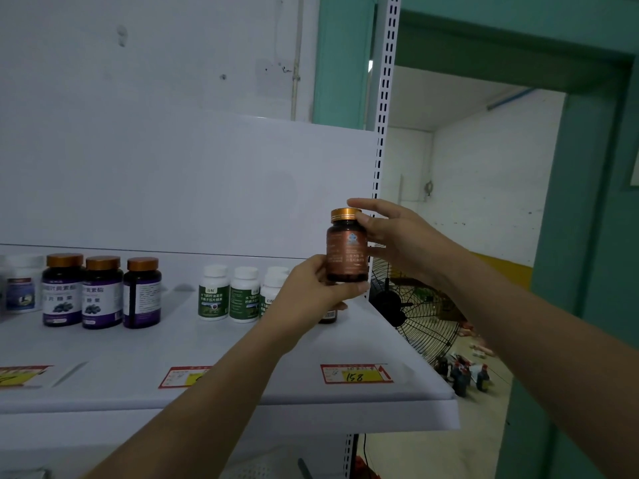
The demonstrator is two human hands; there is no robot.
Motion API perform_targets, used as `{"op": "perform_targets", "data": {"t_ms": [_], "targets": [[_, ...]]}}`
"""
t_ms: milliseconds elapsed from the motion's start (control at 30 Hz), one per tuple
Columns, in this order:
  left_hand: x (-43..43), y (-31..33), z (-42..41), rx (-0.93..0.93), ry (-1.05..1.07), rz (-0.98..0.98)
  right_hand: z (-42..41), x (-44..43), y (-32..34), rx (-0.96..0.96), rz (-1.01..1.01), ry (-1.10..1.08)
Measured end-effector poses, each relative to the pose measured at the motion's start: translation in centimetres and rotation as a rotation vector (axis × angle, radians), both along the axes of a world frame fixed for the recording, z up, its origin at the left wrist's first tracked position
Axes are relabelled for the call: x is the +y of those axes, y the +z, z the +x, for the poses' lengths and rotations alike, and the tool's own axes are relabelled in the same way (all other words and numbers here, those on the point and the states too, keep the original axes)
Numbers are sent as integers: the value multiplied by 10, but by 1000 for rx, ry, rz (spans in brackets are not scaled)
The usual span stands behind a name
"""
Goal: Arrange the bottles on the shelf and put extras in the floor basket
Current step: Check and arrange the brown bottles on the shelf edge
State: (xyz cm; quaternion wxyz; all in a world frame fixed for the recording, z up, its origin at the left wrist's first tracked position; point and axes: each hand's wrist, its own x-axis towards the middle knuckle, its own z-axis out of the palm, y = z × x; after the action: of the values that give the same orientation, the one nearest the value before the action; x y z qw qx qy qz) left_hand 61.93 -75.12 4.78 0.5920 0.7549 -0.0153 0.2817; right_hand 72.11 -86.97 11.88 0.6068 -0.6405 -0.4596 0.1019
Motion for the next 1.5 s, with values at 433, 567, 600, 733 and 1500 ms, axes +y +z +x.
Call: {"op": "perform_targets", "data": {"t_ms": [433,567,600,733,1500], "targets": [[-5,-2,0,29,125,79,-1,8,-9,46,55,-113],[-1,1,-4,95,-17,49,2,2,-4,190,145,25],[0,1,-4,99,-11,82,3,1,-5,188,136,53],[1,-6,1,86,-8,120,0,-1,-12,175,72,138],[6,12,16,-37,119,218,-18,-18,-17,-385,37,-230]]}}
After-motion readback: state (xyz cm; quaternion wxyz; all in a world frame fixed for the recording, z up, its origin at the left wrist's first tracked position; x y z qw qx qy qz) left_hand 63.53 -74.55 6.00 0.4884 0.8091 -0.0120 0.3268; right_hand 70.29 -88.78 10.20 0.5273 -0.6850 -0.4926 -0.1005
